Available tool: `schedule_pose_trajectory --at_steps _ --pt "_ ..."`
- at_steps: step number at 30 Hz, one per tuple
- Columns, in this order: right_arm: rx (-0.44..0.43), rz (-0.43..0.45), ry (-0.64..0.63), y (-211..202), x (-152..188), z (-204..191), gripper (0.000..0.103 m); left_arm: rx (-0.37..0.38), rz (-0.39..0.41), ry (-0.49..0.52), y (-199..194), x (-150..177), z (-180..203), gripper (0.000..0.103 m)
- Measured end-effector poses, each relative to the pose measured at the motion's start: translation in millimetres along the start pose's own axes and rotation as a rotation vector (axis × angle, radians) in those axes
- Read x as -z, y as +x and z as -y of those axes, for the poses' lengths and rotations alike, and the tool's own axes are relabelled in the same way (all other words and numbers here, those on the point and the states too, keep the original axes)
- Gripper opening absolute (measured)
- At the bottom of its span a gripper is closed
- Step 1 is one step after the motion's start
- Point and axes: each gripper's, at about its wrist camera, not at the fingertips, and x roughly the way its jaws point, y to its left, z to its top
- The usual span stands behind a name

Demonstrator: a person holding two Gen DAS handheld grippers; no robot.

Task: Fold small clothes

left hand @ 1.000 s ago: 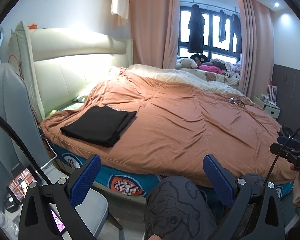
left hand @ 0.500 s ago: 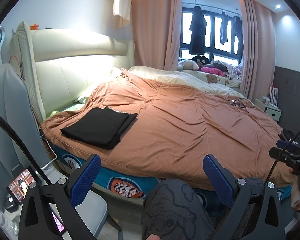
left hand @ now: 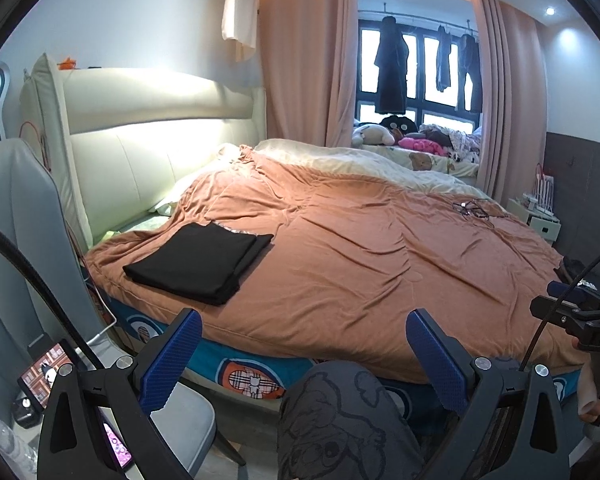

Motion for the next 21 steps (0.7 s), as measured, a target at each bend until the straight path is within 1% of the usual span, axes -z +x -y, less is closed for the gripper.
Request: schedule_pose_trajectory --at_steps 5,21 --pt "0.001 0.002 -0.001 -1.4 0.6 -0.4 0.103 0.006 0.000 -0.014 -1.1 -0.2 -2.5 0.102" --pt "0.003 -0.005 -0.001 3.9 0.1 -2.9 0.103 -0.007 0.018 -0.010 -3.3 0.1 -4.1 0.102"
